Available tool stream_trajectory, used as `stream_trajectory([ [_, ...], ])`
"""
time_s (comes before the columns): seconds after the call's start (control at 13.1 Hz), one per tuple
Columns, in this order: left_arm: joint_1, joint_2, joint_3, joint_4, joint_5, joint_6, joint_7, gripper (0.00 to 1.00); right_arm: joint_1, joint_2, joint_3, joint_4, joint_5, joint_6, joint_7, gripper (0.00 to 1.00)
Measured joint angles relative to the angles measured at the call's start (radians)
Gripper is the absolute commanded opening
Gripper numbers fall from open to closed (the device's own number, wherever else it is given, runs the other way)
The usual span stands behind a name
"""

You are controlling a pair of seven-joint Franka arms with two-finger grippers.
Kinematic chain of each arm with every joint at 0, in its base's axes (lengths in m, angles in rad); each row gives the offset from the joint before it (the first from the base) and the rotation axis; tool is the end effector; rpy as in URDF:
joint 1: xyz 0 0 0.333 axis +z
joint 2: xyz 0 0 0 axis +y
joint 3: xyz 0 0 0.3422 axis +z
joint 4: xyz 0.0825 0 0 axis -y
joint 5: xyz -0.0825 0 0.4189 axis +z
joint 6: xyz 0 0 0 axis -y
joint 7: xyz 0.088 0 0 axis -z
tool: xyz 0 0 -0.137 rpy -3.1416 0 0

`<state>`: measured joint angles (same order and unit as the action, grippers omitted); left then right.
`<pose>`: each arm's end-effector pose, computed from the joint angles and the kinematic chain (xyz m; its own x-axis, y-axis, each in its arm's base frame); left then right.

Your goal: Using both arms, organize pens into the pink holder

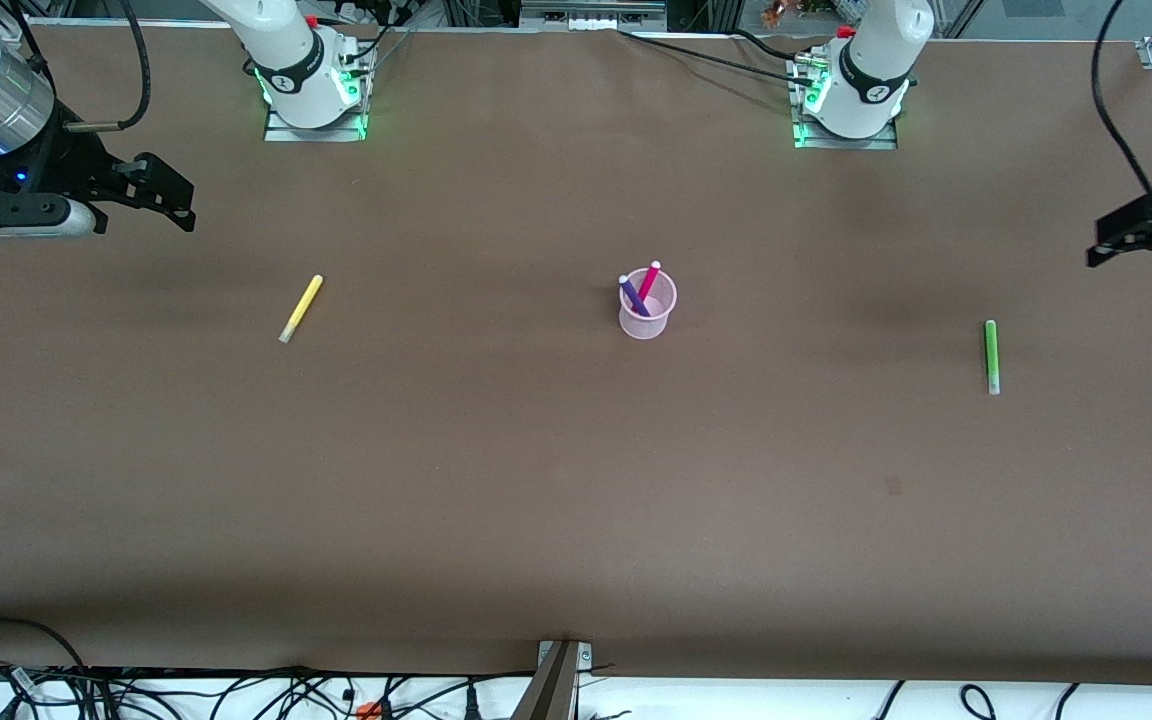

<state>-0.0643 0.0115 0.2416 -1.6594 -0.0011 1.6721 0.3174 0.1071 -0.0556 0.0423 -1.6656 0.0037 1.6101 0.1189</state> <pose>0.5903 0.1049 0.5778 0.9902 -0.1396 0.0009 -0.1395 -0.9902 -0.0020 0.5666 0.0864 0.6083 0.9995 0.0303 -0.0001 0.0303 -0.9995 -0.0013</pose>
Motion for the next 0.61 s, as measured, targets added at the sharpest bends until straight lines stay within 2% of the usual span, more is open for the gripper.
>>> stream_trajectory([
  [0.31,-0.01,-0.025,-0.013,-0.014,0.002,0.037,-0.004,1.0,0.0,0.002,0.0,0.0,0.0,0.002,0.0,1.0],
  [0.61,-0.007,-0.098,-0.098,-0.061,0.003,0.029,-0.06,1.0,0.0,0.003,0.0,0.0,0.0,0.014,0.0,1.0],
])
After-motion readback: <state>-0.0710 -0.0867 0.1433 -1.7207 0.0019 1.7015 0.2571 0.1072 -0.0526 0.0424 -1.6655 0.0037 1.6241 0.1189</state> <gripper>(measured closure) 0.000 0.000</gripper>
